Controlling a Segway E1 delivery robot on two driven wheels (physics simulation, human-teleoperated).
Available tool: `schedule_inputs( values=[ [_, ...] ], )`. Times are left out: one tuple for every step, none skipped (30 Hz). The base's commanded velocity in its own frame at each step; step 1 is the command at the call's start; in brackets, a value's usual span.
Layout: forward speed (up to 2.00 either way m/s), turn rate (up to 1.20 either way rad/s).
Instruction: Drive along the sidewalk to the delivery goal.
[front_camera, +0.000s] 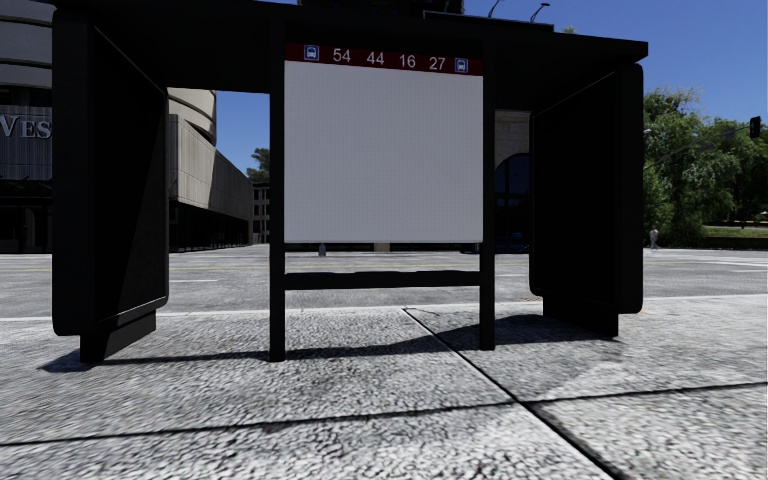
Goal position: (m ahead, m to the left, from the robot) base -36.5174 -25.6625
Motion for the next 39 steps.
schedule_inputs(
  values=[
    [0.00,0.00],
    [0.00,0.00],
    [0.00,0.00],
    [0.00,0.00],
    [0.00,0.00],
    [0.00,0.00],
    [0.00,0.00],
    [0.00,0.00],
    [0.00,0.00],
    [0.00,0.00],
    [0.00,0.00],
    [0.00,0.00],
    [0.00,0.00],
    [0.00,0.00],
    [0.00,0.00],
    [0.00,0.00],
    [0.00,0.00],
    [0.00,0.00],
    [0.00,0.00],
    [0.00,0.00],
    [0.00,0.00],
    [0.00,0.00],
    [0.00,0.00],
    [0.00,0.00],
    [0.00,0.00],
    [0.00,0.00],
    [0.00,0.00],
    [0.00,0.00],
    [0.00,0.00],
    [0.00,0.00],
    [0.78,-0.56],
    [0.80,-0.56],
    [0.80,-0.60],
    [0.81,-0.61],
    [0.81,-0.61],
    [0.82,-0.61],
    [0.84,-0.61],
    [0.90,-0.61],
    [0.90,-0.61]
  ],
)
